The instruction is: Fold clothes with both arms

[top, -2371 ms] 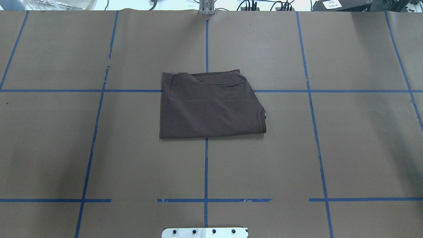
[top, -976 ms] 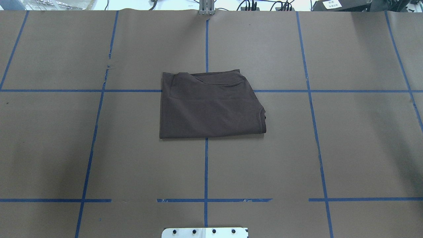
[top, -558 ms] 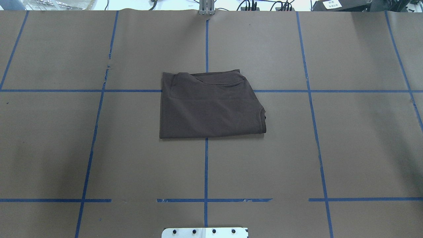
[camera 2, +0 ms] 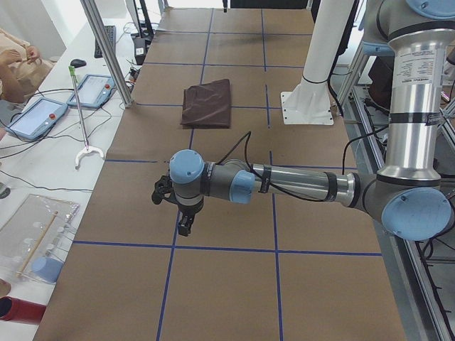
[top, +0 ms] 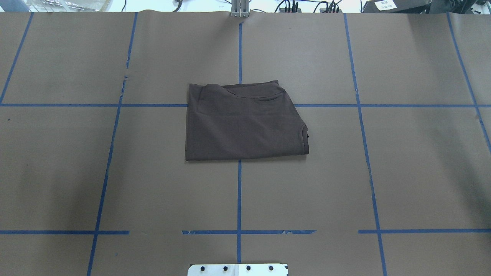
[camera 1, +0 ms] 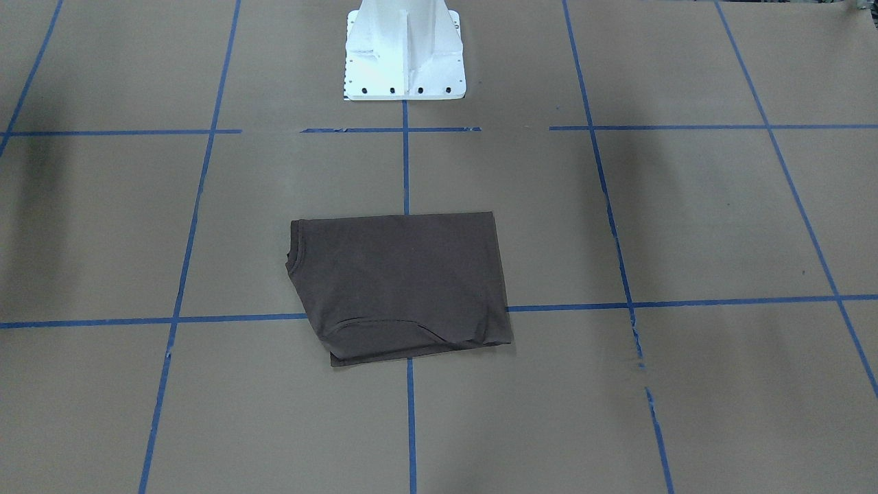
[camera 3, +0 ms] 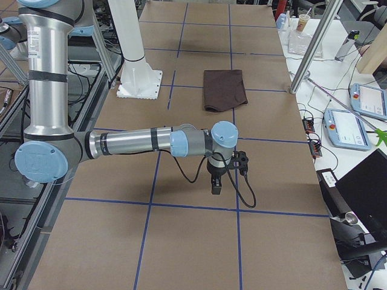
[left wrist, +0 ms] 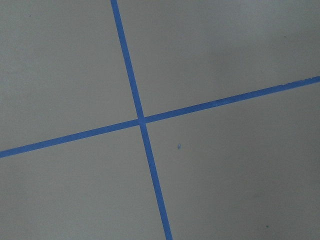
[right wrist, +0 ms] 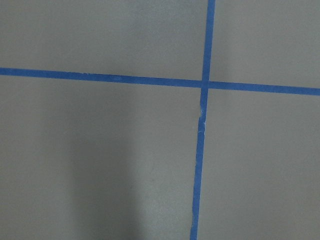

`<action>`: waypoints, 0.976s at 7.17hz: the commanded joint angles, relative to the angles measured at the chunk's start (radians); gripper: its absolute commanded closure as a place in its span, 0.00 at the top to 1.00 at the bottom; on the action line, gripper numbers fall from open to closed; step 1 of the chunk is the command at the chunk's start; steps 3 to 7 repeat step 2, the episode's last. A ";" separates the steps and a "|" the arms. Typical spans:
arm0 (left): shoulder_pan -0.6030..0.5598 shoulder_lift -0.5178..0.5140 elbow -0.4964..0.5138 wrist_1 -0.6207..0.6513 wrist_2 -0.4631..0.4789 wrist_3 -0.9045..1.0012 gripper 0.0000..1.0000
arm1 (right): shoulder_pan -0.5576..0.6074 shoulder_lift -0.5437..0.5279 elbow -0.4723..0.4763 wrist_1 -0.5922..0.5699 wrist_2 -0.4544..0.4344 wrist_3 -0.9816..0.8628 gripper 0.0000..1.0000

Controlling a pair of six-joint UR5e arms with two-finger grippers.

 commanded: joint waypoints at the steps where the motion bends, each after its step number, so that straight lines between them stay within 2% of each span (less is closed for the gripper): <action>1: -0.002 -0.003 -0.010 0.003 -0.001 0.001 1.00 | -0.002 0.005 -0.012 0.002 -0.004 -0.001 1.00; 7: -0.002 -0.003 -0.013 0.004 -0.001 0.001 1.00 | -0.002 0.005 -0.015 0.002 -0.002 -0.001 1.00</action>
